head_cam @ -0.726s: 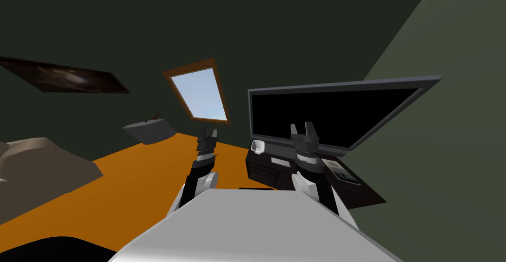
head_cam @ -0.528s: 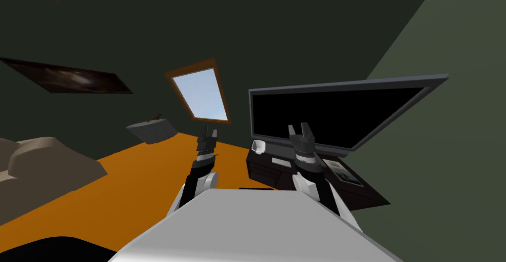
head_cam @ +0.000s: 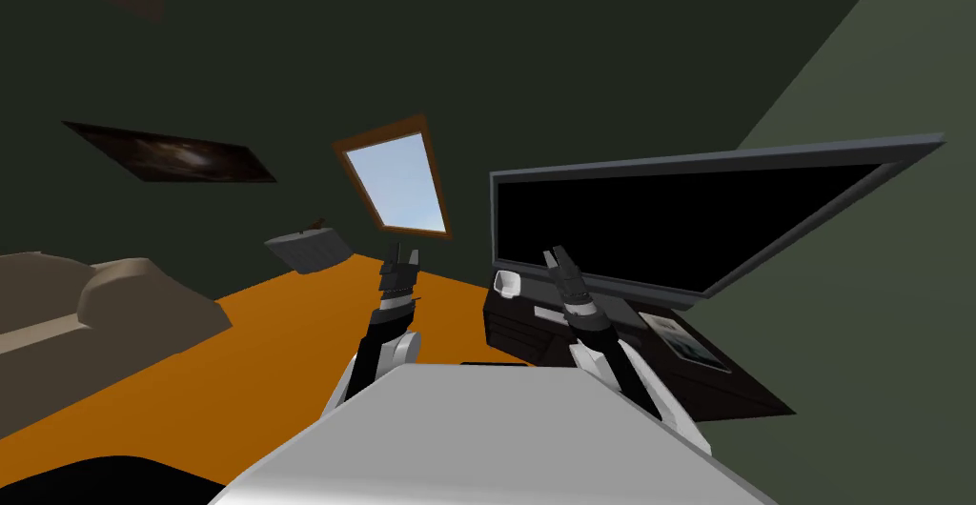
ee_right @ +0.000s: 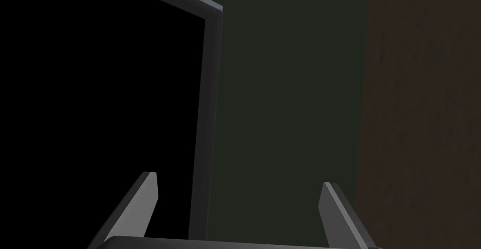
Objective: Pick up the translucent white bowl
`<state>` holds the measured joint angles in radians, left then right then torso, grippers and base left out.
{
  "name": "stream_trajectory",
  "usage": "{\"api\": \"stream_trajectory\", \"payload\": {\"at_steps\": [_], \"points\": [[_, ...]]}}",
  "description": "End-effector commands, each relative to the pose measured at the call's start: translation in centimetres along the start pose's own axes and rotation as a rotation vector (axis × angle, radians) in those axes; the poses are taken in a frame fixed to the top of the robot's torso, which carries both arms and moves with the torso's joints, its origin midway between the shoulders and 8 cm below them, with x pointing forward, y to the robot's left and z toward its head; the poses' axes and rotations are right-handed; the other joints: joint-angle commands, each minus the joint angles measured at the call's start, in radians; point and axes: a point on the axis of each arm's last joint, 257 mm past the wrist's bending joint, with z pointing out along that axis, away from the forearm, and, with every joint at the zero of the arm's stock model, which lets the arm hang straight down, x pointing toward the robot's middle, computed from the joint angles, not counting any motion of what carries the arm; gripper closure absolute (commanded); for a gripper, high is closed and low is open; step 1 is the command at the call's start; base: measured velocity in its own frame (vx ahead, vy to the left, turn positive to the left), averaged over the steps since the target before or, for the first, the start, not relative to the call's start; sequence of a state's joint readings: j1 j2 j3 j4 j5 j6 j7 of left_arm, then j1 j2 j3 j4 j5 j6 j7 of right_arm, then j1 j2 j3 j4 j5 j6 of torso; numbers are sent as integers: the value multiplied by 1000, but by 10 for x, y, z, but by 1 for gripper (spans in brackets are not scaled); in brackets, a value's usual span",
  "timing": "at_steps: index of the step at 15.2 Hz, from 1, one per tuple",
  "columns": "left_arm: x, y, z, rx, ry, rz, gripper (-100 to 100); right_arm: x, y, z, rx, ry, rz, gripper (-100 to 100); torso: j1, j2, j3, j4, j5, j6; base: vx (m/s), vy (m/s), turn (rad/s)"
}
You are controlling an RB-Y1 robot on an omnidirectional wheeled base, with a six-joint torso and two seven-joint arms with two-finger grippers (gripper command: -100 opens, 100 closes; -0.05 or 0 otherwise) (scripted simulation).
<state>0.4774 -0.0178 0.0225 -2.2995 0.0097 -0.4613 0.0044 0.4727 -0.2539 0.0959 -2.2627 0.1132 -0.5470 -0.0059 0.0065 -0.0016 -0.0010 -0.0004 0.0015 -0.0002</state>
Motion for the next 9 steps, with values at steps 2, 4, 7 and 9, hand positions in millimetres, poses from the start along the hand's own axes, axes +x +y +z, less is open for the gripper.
{"api": "stream_trajectory", "payload": {"at_steps": [2,4,7,9], "points": [[0,0,0,0,0,0,0,14,-16,-5,49,70,-39,-100,0,0,0,0,0,0,21,88,59],[0,0,0,0,0,0,0,23,-30,-12,86,121,-69,-100,0,0,0,0,0,0,15,88,63],[0,0,0,0,0,0,0,39,-59,-27,163,215,-130,-100,0,1,0,0,0,0,19,99,68],[0,0,0,0,0,0,0,47,-74,-38,204,274,-169,-100,1,0,0,0,0,0,33,103,71]]}}
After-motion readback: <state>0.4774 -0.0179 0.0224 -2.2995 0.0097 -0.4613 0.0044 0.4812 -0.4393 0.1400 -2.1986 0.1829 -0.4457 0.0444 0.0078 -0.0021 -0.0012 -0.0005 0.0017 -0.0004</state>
